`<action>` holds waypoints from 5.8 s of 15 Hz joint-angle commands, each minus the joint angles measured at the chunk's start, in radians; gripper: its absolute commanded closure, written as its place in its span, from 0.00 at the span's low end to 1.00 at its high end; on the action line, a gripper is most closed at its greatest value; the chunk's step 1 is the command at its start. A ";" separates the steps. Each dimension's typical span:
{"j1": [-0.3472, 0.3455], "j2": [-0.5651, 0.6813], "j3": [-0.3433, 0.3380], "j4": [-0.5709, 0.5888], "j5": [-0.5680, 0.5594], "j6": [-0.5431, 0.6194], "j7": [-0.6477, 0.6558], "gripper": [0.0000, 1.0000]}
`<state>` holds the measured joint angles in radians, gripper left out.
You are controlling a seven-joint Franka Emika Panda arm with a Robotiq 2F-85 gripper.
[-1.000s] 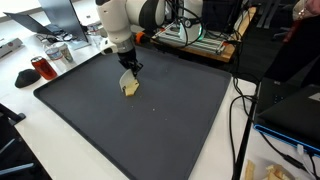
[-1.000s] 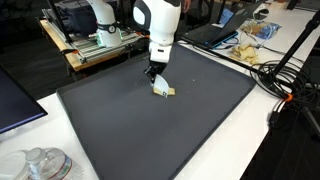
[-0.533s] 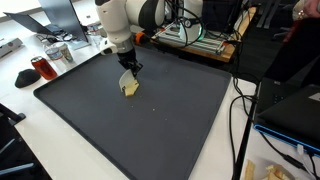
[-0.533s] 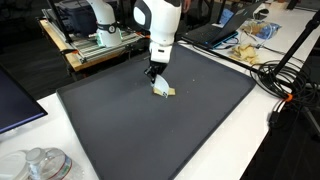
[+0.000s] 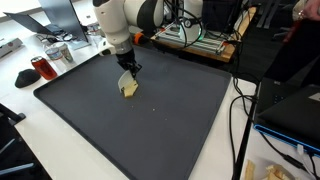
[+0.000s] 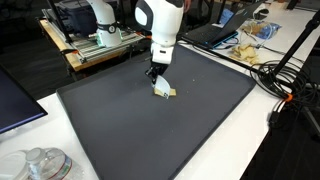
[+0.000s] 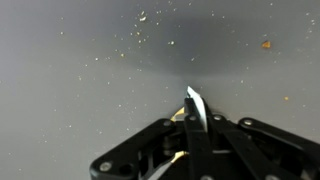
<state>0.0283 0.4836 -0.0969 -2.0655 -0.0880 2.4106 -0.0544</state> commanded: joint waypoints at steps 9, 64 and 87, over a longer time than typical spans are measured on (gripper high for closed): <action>-0.018 0.124 0.019 0.119 -0.021 -0.027 0.011 0.99; -0.035 -0.019 0.019 0.016 -0.149 -0.007 0.166 0.99; 0.091 -0.082 -0.112 0.032 -0.275 0.148 0.529 0.99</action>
<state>0.0603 0.3696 -0.1604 -2.0666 -0.2830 2.5715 0.3664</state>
